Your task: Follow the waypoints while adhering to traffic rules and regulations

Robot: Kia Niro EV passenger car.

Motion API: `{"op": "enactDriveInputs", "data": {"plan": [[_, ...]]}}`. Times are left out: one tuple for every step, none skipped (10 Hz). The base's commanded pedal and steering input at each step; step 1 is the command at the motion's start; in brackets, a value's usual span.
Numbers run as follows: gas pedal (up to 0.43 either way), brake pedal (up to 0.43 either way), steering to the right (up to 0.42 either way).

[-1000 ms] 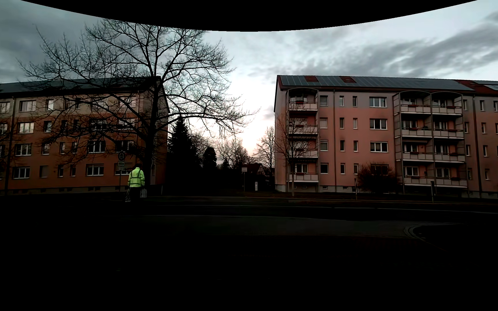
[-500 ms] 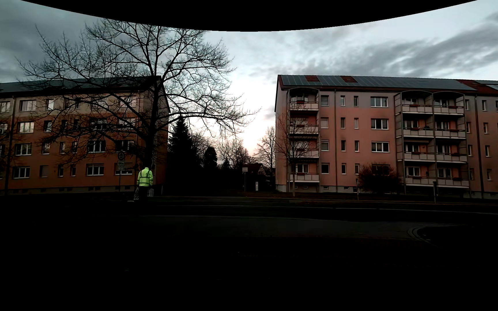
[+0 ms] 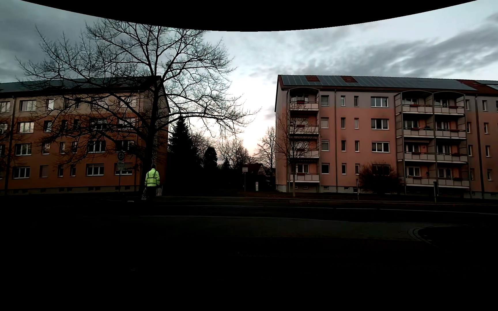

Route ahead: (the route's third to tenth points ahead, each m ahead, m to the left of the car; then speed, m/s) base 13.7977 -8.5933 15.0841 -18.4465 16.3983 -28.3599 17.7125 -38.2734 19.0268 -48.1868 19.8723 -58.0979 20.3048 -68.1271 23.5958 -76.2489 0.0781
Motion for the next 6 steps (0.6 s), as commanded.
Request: {"op": "enactDriveInputs", "data": {"plan": [[0.0,0.329,-0.065],[0.0,0.409,-0.064],[0.0,0.463,-0.065],[0.0,0.488,-0.065],[0.0,0.506,-0.065],[0.0,0.524,-0.065]]}}
